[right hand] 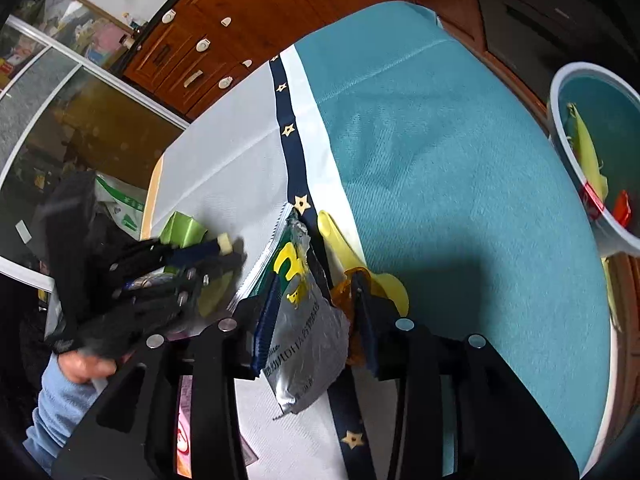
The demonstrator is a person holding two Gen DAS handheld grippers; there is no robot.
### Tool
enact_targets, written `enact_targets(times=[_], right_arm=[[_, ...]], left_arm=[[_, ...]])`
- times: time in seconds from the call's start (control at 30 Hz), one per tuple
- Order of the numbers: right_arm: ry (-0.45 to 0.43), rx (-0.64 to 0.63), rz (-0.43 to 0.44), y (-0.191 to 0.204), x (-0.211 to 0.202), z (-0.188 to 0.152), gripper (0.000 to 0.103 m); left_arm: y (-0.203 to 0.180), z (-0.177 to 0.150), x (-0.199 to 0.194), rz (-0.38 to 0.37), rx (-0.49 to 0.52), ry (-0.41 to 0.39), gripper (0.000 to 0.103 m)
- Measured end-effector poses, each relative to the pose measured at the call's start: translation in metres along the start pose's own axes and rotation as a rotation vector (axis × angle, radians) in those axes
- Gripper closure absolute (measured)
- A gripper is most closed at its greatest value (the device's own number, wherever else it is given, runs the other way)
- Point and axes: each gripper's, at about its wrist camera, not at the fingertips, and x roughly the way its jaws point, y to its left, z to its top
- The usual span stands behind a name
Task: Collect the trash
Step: 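Lift the melon rind with the left tool while the right tool lifts the snack packet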
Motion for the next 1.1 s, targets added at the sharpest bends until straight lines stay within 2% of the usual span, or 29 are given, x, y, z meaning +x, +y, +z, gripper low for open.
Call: enact_targets(times=[0.07,0.13,0.3,0.43,0.7,0.83,1.0,1.1], right_arm=[[-0.002,-0.018,-0.017,0.003,0.003,0.006,0.067],[-0.011,-0.046,-0.044,0.007,0.004,0.012,0.060],[-0.052,-0.045,-0.066,0.004,-0.006,0.017,0.056],[-0.040,-0.037,-0.077,-0.001,-0.012,0.003,0.056],[-0.070,0.029,-0.083,-0.017,-0.042,-0.032,0.056],[-0.005,0.038,-0.070,-0.018,-0.030,-0.050,0.056],[0.015,0.054,-0.053,-0.017,-0.018,-0.058,0.056],[-0.019,0.032,-0.073,-0.015,-0.009,-0.051,0.056]], left_arm=[[-0.002,-0.001,-0.001,-0.004,0.012,-0.005,0.080],[-0.002,-0.001,0.000,-0.010,-0.003,-0.004,0.080],[0.007,-0.003,-0.009,-0.017,-0.042,-0.025,0.080],[0.005,-0.004,-0.009,-0.022,-0.047,-0.028,0.080],[-0.013,-0.016,-0.022,-0.048,-0.033,-0.055,0.080],[-0.019,-0.023,-0.028,-0.054,-0.032,-0.069,0.080],[-0.023,-0.030,-0.032,-0.071,-0.038,-0.069,0.080],[-0.024,-0.032,-0.035,-0.073,-0.037,-0.076,0.080]])
